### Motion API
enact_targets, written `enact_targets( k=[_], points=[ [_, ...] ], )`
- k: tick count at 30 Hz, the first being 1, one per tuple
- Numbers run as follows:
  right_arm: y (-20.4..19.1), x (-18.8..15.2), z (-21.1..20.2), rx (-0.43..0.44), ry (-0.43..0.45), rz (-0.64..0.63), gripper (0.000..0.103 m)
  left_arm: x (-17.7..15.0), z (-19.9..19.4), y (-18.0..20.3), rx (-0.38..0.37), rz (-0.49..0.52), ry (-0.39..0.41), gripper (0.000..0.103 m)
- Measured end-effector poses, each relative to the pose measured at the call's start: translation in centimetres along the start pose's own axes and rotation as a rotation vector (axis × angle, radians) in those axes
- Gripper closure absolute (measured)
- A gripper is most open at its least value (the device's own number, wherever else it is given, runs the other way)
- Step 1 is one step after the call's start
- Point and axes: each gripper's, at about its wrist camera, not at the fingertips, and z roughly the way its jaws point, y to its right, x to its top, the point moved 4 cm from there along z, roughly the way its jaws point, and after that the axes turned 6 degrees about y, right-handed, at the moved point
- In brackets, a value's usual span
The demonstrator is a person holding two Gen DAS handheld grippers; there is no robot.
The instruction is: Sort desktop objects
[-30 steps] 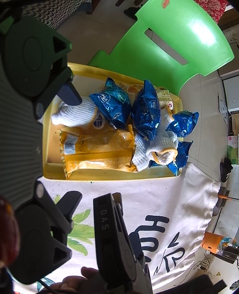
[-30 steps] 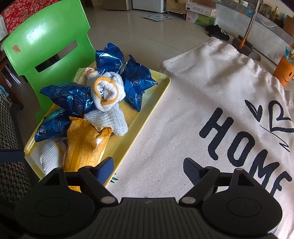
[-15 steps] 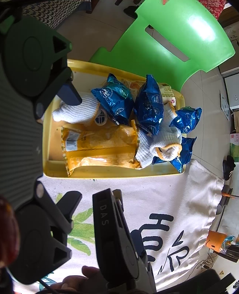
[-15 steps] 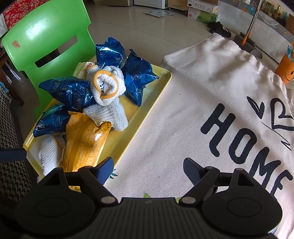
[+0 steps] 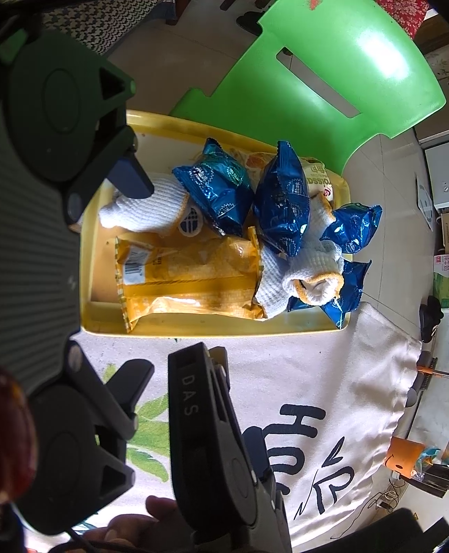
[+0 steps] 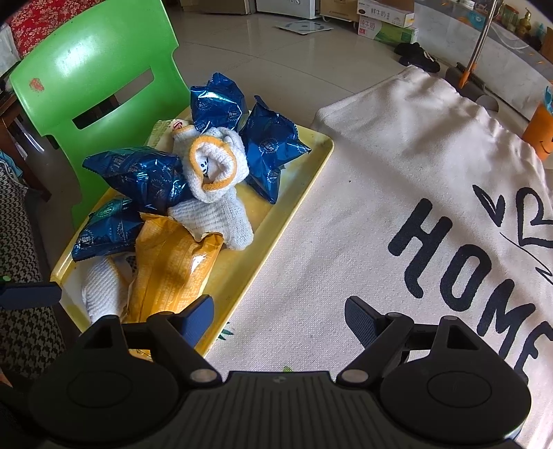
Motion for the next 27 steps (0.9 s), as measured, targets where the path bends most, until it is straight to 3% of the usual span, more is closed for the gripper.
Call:
enact_targets(
  k=[27],
  points=[
    [-0.20, -0.04, -0.30, 0.014, 0.005, -0.006, 0.019, 0.05, -0.04, 0.85, -0.002, 0.016, 0.005, 0.001]
  ],
)
